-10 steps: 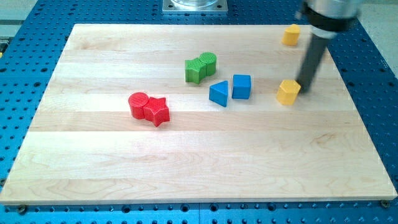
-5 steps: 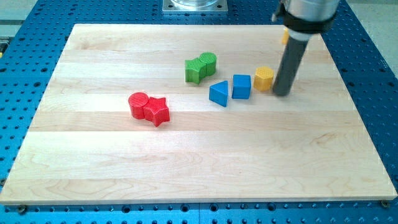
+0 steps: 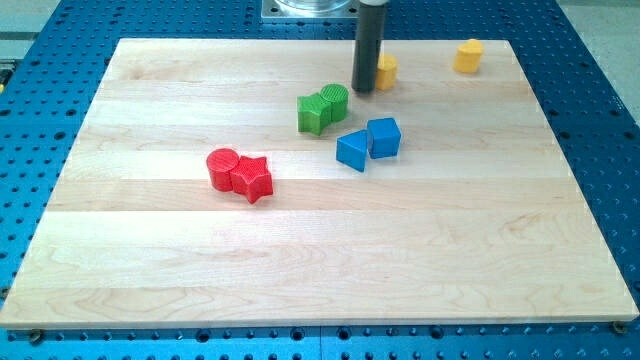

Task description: Slide the hexagon into the heart

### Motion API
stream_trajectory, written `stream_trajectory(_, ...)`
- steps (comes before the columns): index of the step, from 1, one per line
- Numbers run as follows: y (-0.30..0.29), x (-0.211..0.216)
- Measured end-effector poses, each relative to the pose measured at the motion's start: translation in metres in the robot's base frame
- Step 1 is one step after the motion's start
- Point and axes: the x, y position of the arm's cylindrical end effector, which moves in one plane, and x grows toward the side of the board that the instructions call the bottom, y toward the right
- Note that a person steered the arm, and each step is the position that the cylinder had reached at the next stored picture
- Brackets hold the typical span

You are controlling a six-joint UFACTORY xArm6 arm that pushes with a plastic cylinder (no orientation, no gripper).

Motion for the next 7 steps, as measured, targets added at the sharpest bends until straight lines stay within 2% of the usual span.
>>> stream_trajectory(1, 0.040, -0.010)
stream_trajectory(3, 0.086, 0.013)
stream_trajectory(4, 0.100, 0.012)
stream_trajectory(5, 0.030, -0.005)
stream_trajectory(6, 0.062, -0.032)
stream_trajectory(7, 0.095, -0.027)
